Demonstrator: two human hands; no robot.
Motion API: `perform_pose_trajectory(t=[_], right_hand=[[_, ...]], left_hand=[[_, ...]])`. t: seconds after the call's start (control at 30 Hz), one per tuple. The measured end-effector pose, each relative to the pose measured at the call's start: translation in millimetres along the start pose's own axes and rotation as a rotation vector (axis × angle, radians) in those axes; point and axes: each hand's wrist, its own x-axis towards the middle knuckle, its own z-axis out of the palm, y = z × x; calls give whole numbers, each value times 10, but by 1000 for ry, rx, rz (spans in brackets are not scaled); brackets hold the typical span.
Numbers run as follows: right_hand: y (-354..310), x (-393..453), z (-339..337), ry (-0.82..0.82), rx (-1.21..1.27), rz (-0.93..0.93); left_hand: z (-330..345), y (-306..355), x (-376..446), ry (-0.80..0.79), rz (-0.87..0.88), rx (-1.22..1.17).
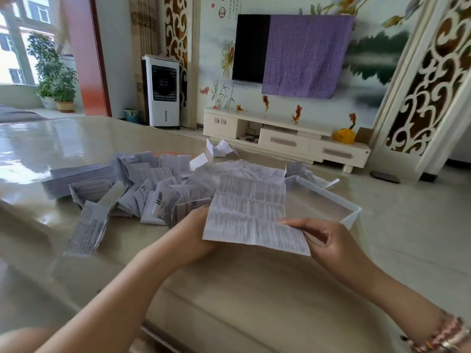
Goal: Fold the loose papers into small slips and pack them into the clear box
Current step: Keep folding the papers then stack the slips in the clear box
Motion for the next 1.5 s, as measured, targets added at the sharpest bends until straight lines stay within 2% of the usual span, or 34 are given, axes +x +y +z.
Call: perform_pose_trajectory(t=[0.1,0.23,0.33,0.5,0.6,0.73,0.87,0.93,1.0,1.13,1.3,1.5], right_hand=[[70,-137,-32,-35,-23,46],[110,-165,-72,-155,-79,97],[150,-146,-66,-310,-20,143],[163,-56,-41,-384,-23,134],[130,-8,-50,-317,25,131],[95,73,-62,-184,62,344],[33,194,57,-99,100,404],[38,292,131,-71,31,430],[79,396,198,-82,-109,421],[76,511,307,-126,-428,356],[38,567,364,-105,-735,309],[138,597,426,-80,-814,294]], left_hand=[[-27,19,-65,15,-34,138],[-8,-56,-132,37,-74,5],[8,-35,-157,7,-23,64],[16,-15,-194,-78,104,77],[-6,4,-219,-88,38,-75],[18,31,-215,-62,-140,-184],[41,114,-182,-2,-275,-205],[59,125,-161,42,-337,-229],[84,86,-146,125,-302,-198],[80,1,-128,248,-336,71],[101,-101,-65,159,-294,85],[84,-125,60,130,-223,204]])
